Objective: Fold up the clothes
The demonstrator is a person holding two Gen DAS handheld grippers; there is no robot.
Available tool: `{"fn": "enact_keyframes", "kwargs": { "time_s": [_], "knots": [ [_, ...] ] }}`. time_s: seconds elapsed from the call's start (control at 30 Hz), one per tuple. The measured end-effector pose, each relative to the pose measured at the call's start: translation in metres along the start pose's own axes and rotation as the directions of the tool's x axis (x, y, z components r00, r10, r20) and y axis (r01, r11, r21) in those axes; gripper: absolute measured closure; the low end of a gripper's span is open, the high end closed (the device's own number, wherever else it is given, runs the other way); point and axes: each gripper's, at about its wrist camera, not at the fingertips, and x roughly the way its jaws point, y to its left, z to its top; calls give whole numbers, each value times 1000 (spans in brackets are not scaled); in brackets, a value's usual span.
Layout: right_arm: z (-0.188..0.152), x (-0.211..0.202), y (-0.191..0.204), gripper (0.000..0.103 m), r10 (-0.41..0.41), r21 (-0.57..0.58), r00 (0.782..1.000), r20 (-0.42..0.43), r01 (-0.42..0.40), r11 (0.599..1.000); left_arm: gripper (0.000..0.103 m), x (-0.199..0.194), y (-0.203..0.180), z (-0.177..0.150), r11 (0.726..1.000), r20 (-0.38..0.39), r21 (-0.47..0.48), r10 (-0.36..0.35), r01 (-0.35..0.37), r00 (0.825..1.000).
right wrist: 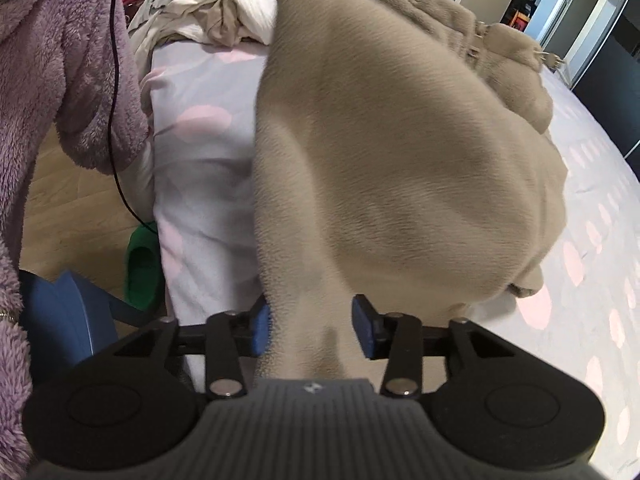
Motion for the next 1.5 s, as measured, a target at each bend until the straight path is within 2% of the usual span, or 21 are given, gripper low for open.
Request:
{"fn": "enact_keyframes", "kwargs": {
  "time_s": [0.13,0.2,0.23,0.37,0.47,0.57,0.67,0.87,1.0,1.1,1.17,1.27,1.4,1.43,1.5],
  "knots": [
    [9,-11,-5,50,7,20,998,61,-9,1000,98,-35,19,19,998,71,-10,64,-64,995],
    [13,-21,-12,41,24,57,993,112,-30,998,98,-53,33,29,995,104,-30,99,-97,990],
    [15,-26,-16,37,32,79,989,141,-44,996,98,-62,40,34,992,122,-38,120,-116,985],
    [26,-46,-33,37,23,153,975,222,-58,987,98,-93,64,53,976,185,-70,215,-206,959],
    [38,-50,-50,37,-8,184,975,222,-34,982,98,-108,85,67,958,207,-95,285,-271,936],
    [60,-43,-68,38,-91,167,980,177,61,984,98,-110,100,71,944,206,-126,325,-305,923],
    [86,-35,-98,43,-131,124,979,156,112,986,98,-100,107,65,943,190,-135,326,-304,926],
    [163,-10,-156,51,-184,-39,975,124,190,981,99,-81,109,59,937,208,-58,349,-345,914],
    [230,22,-171,51,-109,-137,982,156,131,982,98,-76,115,59,944,211,-44,329,-328,920],
    [269,58,-171,49,-90,-245,987,135,121,962,98,-74,118,60,947,213,-36,319,-319,923],
    [293,84,-171,43,-82,-309,990,117,115,944,98,-72,120,60,950,212,-38,311,-311,926],
    [316,112,-172,33,-80,-343,992,96,109,933,98,-71,121,61,951,209,-35,308,-307,928],
    [333,143,-168,33,-54,-336,998,38,64,940,98,-71,121,62,955,212,-37,295,-294,932],
    [334,149,-166,35,-52,-332,999,16,54,942,98,-72,121,62,957,214,-39,290,-289,933],
    [335,160,-161,66,-50,-314,998,-25,39,949,98,-75,116,63,960,229,-33,277,-277,933]
  ]
}}
